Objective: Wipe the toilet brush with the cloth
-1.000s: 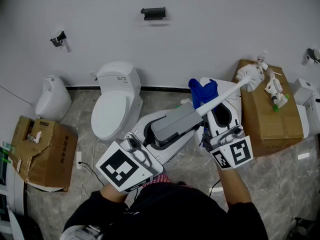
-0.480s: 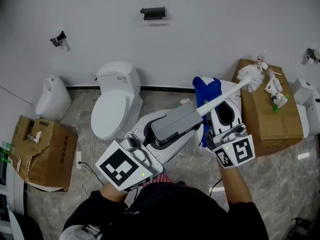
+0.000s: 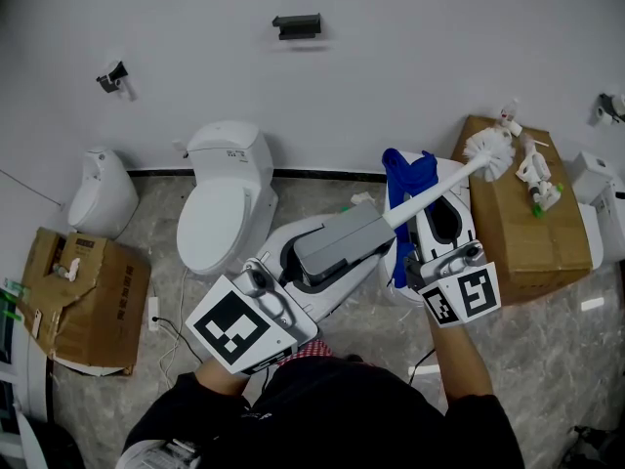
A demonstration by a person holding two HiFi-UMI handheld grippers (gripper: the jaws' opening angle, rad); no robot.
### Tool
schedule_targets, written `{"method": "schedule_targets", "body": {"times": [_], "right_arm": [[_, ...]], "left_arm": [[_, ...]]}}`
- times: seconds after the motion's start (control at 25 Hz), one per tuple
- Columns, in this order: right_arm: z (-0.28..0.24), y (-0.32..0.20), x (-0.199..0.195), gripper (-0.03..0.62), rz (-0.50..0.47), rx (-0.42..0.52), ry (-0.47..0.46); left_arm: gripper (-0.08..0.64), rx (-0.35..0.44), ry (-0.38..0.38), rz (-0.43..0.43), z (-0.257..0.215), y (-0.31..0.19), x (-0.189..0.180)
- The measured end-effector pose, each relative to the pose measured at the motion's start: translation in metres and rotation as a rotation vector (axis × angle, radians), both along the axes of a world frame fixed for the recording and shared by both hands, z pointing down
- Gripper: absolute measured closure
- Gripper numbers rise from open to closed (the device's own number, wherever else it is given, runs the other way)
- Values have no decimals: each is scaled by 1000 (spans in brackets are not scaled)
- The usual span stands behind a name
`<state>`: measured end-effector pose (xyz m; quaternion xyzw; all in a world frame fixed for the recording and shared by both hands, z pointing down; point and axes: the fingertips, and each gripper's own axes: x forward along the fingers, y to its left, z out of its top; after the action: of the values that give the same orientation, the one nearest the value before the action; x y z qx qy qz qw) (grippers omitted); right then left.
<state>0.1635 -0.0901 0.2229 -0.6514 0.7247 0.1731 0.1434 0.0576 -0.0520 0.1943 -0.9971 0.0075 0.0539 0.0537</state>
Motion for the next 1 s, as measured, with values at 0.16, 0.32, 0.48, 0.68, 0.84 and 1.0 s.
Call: {"method": "schedule_targets", "body": {"times": [0.16,0.32,0.48,0.68,0.84,1.0], "right_arm": [[0,1,5,525,7,2,-6],[0,1,10,525,11,4,-12],[0,1,14,525,14,5,-17],[2,3,21,525,22,7,-30],[2,2,25,525,30,7,-36],[1,3,30,525,37,6,-43]], "left_arm": [[383,-9,-10,-1,2,0,0],[383,-6,-13,-3,2,0,1],[383,-18,-19,-13,3,0,1],[385,-2,-11,-20,3,-1,1],[385,-14,-23,-26,4,-1,1],[385,-15,-19,-25,2,-1,2]]}}
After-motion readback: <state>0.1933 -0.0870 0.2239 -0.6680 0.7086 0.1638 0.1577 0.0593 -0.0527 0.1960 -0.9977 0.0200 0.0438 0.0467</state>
